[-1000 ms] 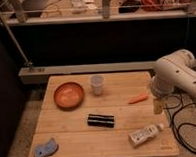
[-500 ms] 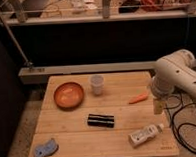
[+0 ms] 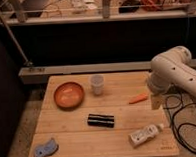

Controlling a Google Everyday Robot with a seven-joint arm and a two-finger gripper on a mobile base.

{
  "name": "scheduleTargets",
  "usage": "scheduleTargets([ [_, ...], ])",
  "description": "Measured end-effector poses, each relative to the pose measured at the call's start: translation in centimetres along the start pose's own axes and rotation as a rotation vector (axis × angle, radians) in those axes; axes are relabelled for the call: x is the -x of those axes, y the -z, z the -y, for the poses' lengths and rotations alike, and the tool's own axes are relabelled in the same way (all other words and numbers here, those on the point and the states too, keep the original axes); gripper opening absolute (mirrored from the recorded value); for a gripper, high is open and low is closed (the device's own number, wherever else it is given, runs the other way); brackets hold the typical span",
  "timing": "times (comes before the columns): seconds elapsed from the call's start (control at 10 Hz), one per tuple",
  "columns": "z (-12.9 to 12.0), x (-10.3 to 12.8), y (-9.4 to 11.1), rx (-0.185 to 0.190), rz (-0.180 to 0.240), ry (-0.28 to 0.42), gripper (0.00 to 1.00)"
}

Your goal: Pick up the ceramic cup

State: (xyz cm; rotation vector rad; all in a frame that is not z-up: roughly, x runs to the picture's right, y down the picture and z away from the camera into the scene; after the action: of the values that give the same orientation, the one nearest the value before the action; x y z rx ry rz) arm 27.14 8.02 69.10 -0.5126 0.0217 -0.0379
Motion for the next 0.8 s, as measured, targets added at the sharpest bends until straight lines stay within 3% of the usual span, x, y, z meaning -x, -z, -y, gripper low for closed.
scheduleTargets([
  [0.8, 3.0, 1.9, 0.7, -0.081, -0.005, 0.135, 0.80],
])
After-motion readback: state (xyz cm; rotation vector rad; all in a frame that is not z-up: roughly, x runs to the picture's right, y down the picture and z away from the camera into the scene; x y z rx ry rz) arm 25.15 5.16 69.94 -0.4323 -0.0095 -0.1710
